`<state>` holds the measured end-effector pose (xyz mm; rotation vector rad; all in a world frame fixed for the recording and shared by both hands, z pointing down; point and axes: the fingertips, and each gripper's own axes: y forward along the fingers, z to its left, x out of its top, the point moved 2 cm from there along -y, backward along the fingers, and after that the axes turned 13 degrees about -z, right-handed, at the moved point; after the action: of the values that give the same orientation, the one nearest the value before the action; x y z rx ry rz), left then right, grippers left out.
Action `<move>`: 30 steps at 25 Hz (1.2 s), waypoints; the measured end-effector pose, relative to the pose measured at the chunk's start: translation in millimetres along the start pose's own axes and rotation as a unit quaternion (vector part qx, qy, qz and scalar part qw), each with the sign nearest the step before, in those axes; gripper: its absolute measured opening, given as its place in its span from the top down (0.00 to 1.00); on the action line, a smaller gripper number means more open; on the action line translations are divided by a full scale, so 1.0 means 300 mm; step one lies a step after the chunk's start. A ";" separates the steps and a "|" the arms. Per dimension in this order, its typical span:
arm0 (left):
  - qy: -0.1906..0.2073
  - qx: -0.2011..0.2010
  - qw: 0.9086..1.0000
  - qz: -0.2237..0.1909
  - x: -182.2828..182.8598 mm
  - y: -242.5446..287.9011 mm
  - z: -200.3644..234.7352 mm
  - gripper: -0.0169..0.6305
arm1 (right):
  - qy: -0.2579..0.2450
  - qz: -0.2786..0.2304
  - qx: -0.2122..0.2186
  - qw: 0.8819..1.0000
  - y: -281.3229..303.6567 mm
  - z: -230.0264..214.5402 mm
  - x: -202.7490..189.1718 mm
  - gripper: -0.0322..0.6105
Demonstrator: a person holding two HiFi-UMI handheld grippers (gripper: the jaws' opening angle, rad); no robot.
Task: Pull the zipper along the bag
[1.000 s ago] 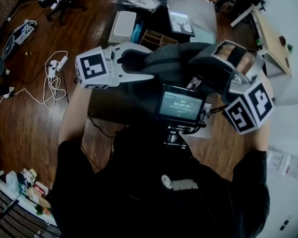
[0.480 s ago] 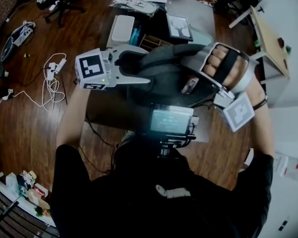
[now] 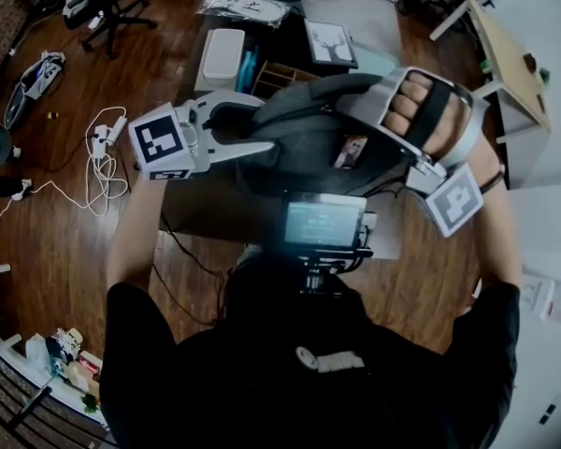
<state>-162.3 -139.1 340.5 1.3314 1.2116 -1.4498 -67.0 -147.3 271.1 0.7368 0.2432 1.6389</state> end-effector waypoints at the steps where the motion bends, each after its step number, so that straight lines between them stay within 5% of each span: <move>1: -0.002 -0.002 1.000 0.000 0.004 0.001 -0.005 0.70 | 0.018 -0.004 -0.001 1.000 -0.009 0.002 0.002 0.91; 8: -0.009 0.006 1.000 -0.001 0.002 -0.039 -0.021 0.71 | 0.161 0.019 -0.045 0.986 -0.164 0.094 -0.048 0.91; 15: -0.025 0.014 1.000 -0.009 0.013 -0.055 -0.012 0.70 | 0.372 0.025 -0.191 0.908 -0.229 0.175 -0.048 0.91; 16: -0.026 0.024 0.999 -0.011 0.011 -0.066 -0.002 0.69 | 0.409 0.016 -0.220 0.886 -0.229 0.162 -0.060 0.89; 17: -0.028 0.036 0.999 -0.014 0.007 -0.079 0.012 0.66 | 0.458 0.006 -0.260 0.850 -0.238 0.154 -0.082 0.84; 18: -0.030 0.052 0.998 -0.021 0.003 -0.091 0.029 0.62 | 0.522 -0.003 -0.312 0.794 -0.262 0.157 -0.115 0.81; 20: -0.033 0.091 0.994 -0.041 0.000 -0.104 0.056 0.57 | 0.636 -0.025 -0.434 0.637 -0.344 0.184 -0.191 0.81; 21: -0.033 0.112 0.992 -0.052 0.000 -0.107 0.061 0.56 | 0.663 -0.035 -0.484 0.571 -0.385 0.199 -0.212 0.82; 22: -0.031 0.131 0.989 -0.063 0.004 -0.109 0.058 0.56 | 0.676 -0.035 -0.518 0.524 -0.414 0.219 -0.215 0.83; 23: -0.026 0.148 0.986 -0.074 0.011 -0.113 0.047 0.56 | 0.681 -0.027 -0.535 0.499 -0.428 0.239 -0.192 0.84; 26: 0.005 0.196 0.976 -0.098 0.041 -0.133 -0.032 0.56 | 0.688 -0.006 -0.550 0.474 -0.429 0.271 -0.023 0.84; 30: 0.062 0.272 0.954 -0.113 0.087 -0.141 -0.082 0.56 | 0.711 -0.007 -0.582 0.395 -0.430 0.293 0.098 0.86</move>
<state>-201.1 -104.9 320.3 1.7099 1.1103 -1.9879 87.9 -113.0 278.4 -1.9062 0.1752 1.4579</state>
